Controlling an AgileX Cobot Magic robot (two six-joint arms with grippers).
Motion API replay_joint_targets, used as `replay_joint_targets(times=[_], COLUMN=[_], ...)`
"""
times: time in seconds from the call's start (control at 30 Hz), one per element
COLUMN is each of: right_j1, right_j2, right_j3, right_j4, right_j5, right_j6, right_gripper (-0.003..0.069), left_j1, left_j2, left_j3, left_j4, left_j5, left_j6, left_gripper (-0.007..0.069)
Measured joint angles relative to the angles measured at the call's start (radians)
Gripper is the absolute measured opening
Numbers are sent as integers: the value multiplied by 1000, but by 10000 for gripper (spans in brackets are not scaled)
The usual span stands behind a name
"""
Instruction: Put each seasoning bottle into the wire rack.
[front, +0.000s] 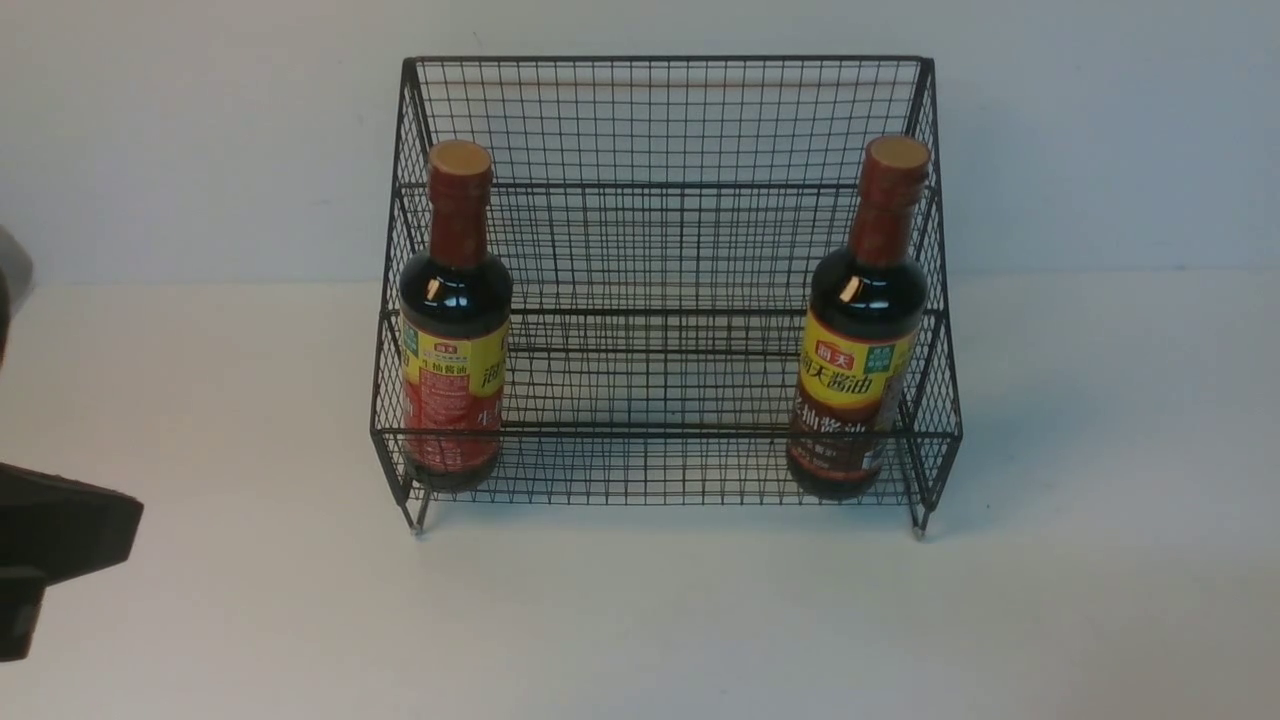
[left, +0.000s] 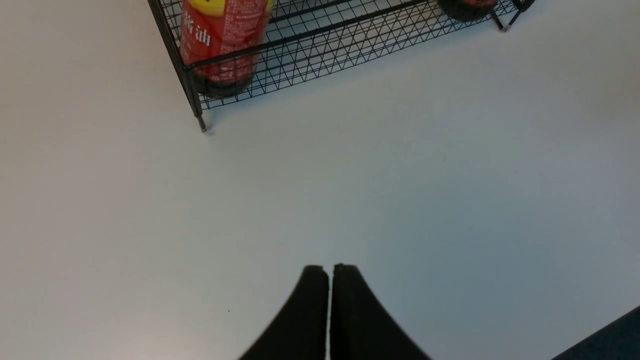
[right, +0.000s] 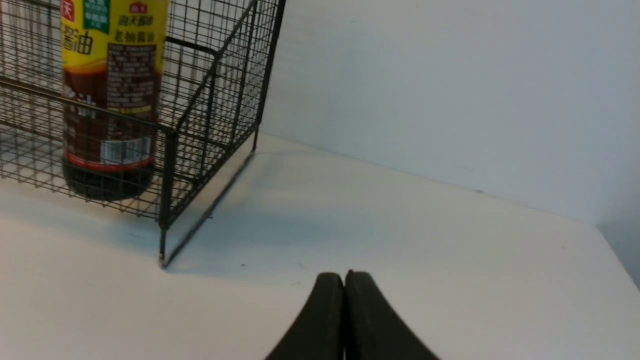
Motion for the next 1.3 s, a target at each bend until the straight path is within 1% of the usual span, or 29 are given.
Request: replay_joint_targets(times=[0.1, 0.47, 0.6, 0.67, 0.77, 1.3], right_j1=[-17, -20, -20, -20, -20, -20], right_j2=[0, 0, 0, 0, 0, 0], right_j3=[0, 0, -2, -4, -5, -5], right_j4=[-5, -8, -8, -8, -8, -10], right_j5=[2, 21, 80, 93, 98, 98], right_j6=[-2, -1, 56, 121, 182, 198], right_gripper=[-15, -15, -15, -15, -15, -15], left_j1=[0, 0, 0, 0, 0, 0], left_j2=[0, 0, 0, 0, 0, -1], left_j3=[0, 0, 0, 0, 0, 0], left_j4=[0, 0, 0, 0, -2, -5], left_j5=[0, 0, 0, 0, 0, 0], left_j6=[0, 0, 0, 0, -1, 0], left_gripper=[-4, -4, -4, -4, -4, -4])
